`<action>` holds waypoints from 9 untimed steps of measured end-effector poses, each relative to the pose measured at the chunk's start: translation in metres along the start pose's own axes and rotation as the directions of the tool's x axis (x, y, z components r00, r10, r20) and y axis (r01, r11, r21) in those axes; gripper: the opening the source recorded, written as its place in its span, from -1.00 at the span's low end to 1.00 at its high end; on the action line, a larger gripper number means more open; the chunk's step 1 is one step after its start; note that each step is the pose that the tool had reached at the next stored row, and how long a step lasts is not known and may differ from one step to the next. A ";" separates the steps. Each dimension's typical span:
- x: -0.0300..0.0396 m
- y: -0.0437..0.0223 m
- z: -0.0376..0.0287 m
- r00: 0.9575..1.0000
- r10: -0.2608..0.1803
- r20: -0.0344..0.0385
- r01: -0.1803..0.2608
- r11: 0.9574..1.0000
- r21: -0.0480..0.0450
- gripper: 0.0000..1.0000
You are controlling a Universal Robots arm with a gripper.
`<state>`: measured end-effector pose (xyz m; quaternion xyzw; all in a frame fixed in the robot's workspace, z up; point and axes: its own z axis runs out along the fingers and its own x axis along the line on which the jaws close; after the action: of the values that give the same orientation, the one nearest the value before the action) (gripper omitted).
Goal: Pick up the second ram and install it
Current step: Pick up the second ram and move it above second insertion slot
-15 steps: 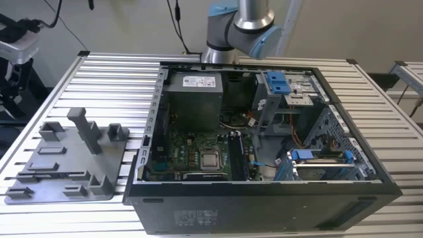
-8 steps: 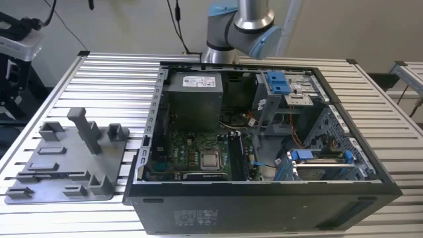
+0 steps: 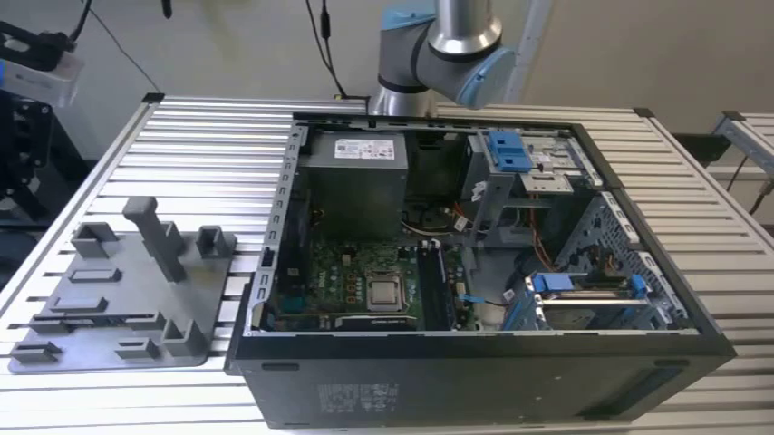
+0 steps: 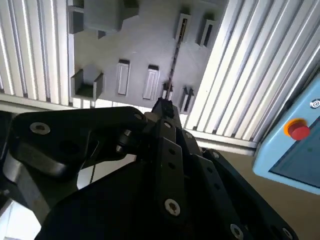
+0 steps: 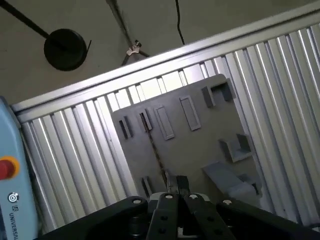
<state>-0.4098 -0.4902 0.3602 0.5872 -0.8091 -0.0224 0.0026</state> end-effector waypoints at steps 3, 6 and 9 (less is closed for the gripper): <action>0.0000 -0.0001 0.0012 0.999 -0.054 -0.002 0.054 0.999 -0.001 -0.79; 0.0000 -0.0001 0.0023 0.994 -0.110 -0.004 0.110 0.994 -0.001 -0.79; 0.0001 -0.0002 0.0034 0.986 -0.164 -0.005 0.164 0.986 -0.001 -0.79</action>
<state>-0.4097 -0.4902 0.3568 0.6518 -0.7581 -0.0210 0.0029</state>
